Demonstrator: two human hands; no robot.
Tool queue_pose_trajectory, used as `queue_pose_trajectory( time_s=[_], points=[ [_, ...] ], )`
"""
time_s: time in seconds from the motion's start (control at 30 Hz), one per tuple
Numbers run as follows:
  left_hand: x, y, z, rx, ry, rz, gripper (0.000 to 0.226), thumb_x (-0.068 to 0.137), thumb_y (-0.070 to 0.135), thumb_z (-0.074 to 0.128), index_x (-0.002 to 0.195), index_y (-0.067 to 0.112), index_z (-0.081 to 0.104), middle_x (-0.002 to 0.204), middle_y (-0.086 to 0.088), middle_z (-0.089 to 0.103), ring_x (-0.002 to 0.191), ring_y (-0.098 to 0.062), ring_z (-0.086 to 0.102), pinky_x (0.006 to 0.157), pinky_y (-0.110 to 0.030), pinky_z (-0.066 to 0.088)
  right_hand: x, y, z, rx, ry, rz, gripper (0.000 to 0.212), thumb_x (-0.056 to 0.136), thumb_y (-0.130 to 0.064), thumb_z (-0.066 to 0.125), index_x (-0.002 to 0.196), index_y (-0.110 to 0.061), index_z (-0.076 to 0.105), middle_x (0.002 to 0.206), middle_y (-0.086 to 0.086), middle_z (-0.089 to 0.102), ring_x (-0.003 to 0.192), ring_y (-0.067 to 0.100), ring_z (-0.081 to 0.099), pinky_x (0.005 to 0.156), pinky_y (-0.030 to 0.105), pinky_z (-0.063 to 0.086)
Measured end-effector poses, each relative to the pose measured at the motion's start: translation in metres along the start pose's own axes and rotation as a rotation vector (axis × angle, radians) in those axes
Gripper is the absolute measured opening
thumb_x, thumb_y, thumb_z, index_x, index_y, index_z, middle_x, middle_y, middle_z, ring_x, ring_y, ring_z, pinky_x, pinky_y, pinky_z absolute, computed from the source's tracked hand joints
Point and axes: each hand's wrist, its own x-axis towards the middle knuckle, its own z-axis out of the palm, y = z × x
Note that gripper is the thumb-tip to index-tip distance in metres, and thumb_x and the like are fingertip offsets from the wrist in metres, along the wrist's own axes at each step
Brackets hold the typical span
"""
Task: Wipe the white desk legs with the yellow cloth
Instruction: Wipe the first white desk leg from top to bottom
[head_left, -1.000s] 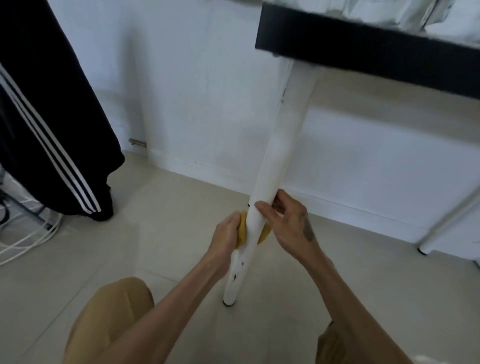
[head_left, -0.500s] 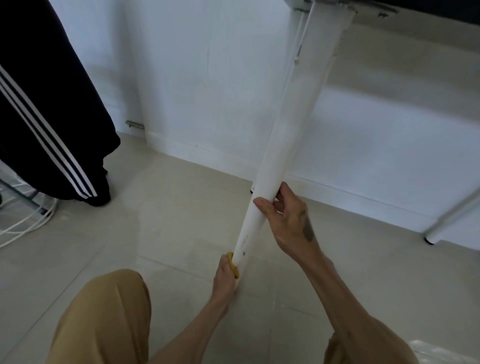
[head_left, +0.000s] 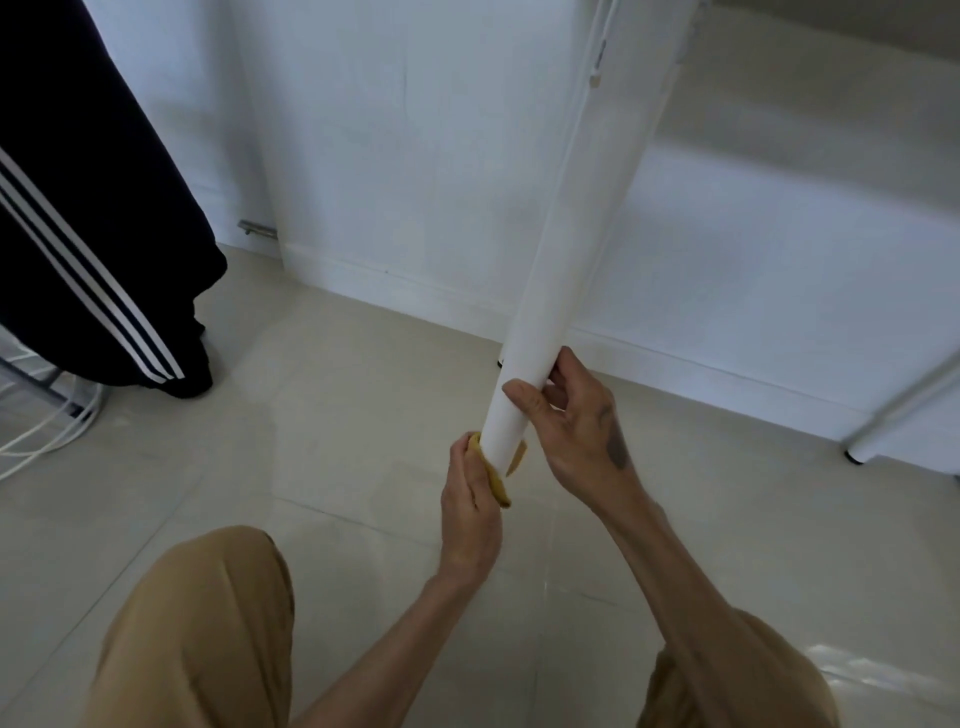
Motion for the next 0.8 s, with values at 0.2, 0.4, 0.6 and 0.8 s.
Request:
queue_pose_trajectory(
  time_s=[0.2, 0.4, 0.6, 0.8],
  points=[
    [0.006, -0.065, -0.017, 0.129, -0.134, -0.461, 0.035, 0.104, 0.032, 0.024, 0.092, 0.027, 0.056, 0.082, -0.007, 0.06, 0.074, -0.021, 0.052, 0.066, -0.032, 0.043, -0.001, 0.002, 0.001, 0.034, 0.001, -0.005, 0.043, 0.089, -0.03, 0.068, 0.123, -0.005, 0.06, 0.114, -0.001, 0.072, 0.097, -0.008, 0.068, 0.079, 0.005, 0.05],
    [0.019, 0.001, -0.028, -0.049, -0.122, -0.253, 0.033, 0.104, 0.026, 0.034, 0.093, 0.015, 0.063, 0.082, -0.003, 0.06, 0.074, -0.014, 0.053, 0.067, -0.029, 0.044, -0.006, 0.013, 0.005, 0.0, -0.071, 0.045, 0.046, 0.091, -0.027, 0.07, 0.131, -0.011, 0.057, 0.12, -0.004, 0.07, 0.105, 0.005, 0.069, 0.085, 0.01, 0.053],
    [-0.002, -0.018, -0.008, -0.1, -0.004, -0.183, 0.03, 0.107, 0.036, 0.026, 0.105, 0.031, 0.056, 0.081, 0.001, 0.056, 0.072, -0.009, 0.051, 0.062, -0.026, 0.045, -0.009, 0.019, 0.009, -0.013, -0.063, 0.082, 0.041, 0.09, -0.023, 0.071, 0.129, -0.013, 0.059, 0.11, -0.008, 0.07, 0.096, -0.007, 0.066, 0.08, 0.004, 0.049],
    [-0.009, -0.12, -0.002, 0.098, -0.006, -0.542, 0.035, 0.106, 0.032, 0.025, 0.117, 0.021, 0.057, 0.107, -0.011, 0.064, 0.096, -0.031, 0.058, 0.088, -0.045, 0.051, -0.009, 0.025, 0.009, -0.003, -0.052, 0.066, 0.037, 0.089, -0.024, 0.072, 0.124, -0.015, 0.062, 0.105, -0.009, 0.072, 0.098, 0.0, 0.069, 0.078, 0.005, 0.05]
  ],
)
